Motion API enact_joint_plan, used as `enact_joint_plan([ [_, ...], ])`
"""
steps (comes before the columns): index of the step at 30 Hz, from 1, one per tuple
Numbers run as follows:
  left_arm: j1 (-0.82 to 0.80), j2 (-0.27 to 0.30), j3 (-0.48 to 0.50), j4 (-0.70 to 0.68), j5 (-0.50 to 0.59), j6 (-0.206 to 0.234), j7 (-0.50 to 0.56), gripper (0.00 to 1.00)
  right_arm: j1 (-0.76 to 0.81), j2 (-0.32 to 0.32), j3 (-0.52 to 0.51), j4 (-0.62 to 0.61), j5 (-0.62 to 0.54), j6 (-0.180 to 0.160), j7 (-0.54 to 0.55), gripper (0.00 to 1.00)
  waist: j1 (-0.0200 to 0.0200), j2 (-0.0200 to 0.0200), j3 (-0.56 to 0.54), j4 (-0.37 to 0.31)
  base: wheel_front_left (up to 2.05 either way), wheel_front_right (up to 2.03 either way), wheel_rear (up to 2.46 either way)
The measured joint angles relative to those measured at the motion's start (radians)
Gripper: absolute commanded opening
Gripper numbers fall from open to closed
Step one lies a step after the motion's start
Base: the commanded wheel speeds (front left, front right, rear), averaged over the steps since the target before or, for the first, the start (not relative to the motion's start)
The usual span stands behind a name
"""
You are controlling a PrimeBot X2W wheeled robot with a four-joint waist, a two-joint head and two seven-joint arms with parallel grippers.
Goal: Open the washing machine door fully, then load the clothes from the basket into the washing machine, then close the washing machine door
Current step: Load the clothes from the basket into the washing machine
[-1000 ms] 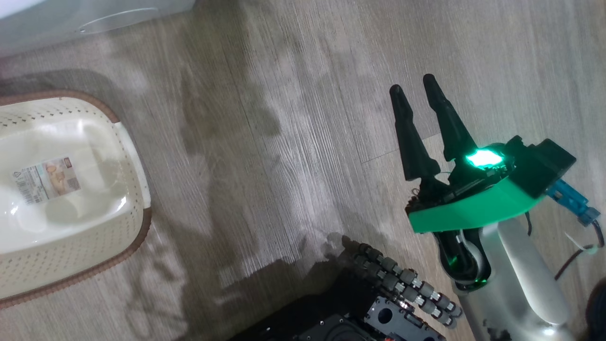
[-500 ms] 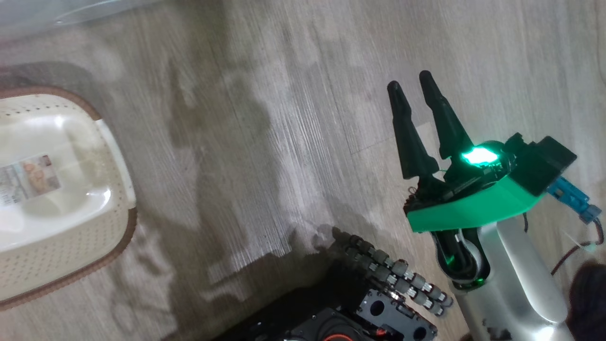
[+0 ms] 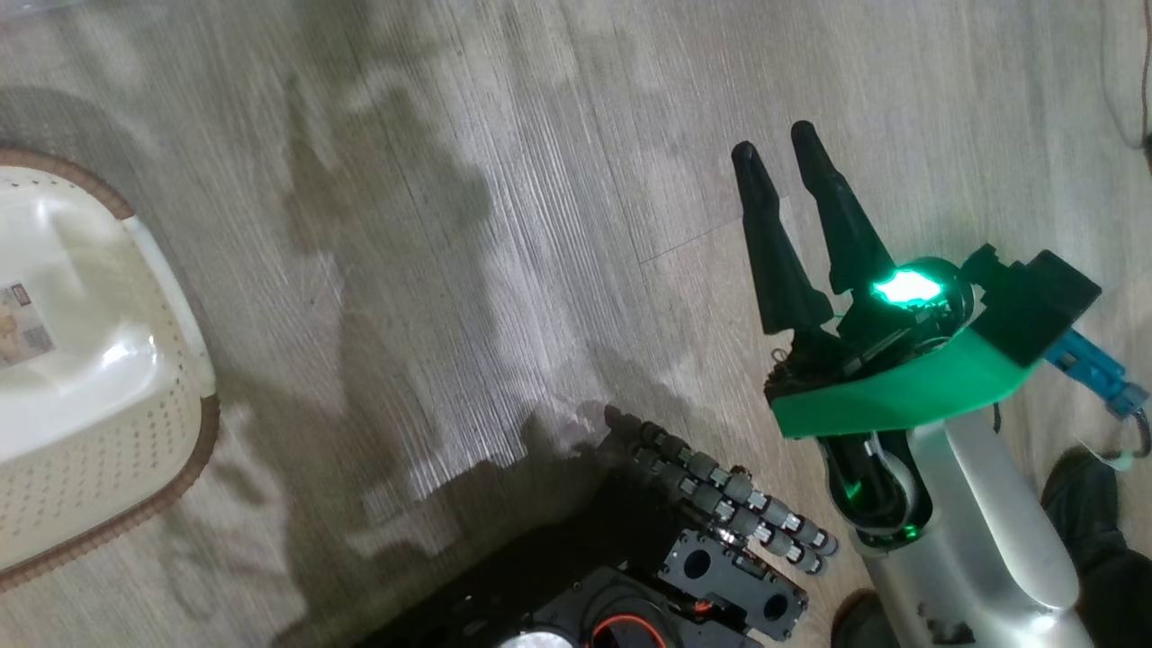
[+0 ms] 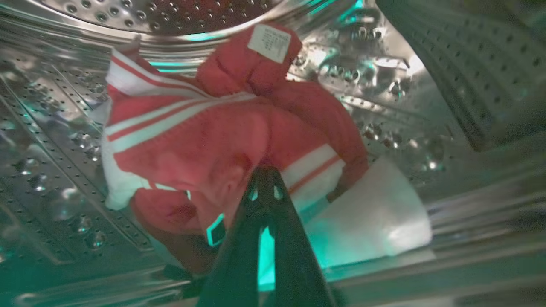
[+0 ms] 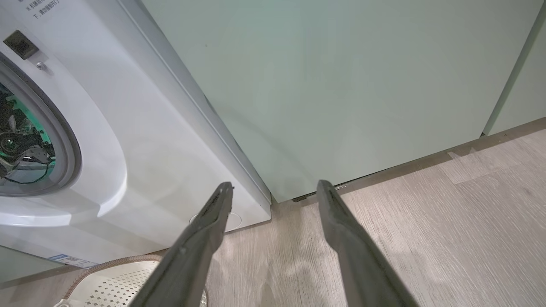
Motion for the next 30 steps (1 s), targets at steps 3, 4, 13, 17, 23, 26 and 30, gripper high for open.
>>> enact_joint_plan([
  [3,-0.019,0.000,0.002,0.000,-0.007,0.001,-0.017,0.47,-0.001,0.000,0.002,0.000,0.000,0.000,0.000,1.00,0.0000,0.0000,0.002,0.002,0.00,0.00,0.00],
  [4,-0.022,-0.005,0.007,0.000,-0.011,0.007,-0.035,0.88,-0.001,0.000,0.001,0.000,0.000,0.000,0.000,1.00,0.0000,0.0000,0.000,0.004,0.00,0.00,0.00],
  [13,0.067,-0.078,0.074,-0.024,-0.105,0.041,-0.224,1.00,-0.004,0.000,-0.044,0.015,-0.066,0.000,0.000,1.00,-0.0001,0.0000,-0.050,0.079,0.00,0.00,0.00],
  [17,0.217,-0.144,0.114,-0.093,-0.159,0.074,-0.355,1.00,-0.003,0.000,-0.078,0.029,-0.113,0.000,0.000,1.00,-0.0001,0.0000,-0.092,0.123,0.00,0.00,0.00],
  [23,0.493,-0.224,0.148,-0.282,-0.206,0.144,-0.523,1.00,0.009,0.000,-0.130,0.052,-0.183,0.000,0.000,1.00,-0.0002,0.0001,-0.175,0.194,0.00,0.00,0.00],
  [26,0.630,-0.259,0.156,-0.400,-0.213,0.179,-0.587,1.00,0.029,0.000,-0.154,0.055,-0.216,0.000,0.000,1.00,-0.0002,0.0001,-0.218,0.231,0.00,0.00,0.00],
  [30,0.797,-0.295,0.155,-0.554,-0.212,0.223,-0.639,1.00,0.052,-0.001,-0.184,0.068,-0.262,0.000,0.000,1.00,-0.0002,0.0001,-0.275,0.280,0.00,0.00,0.00],
])
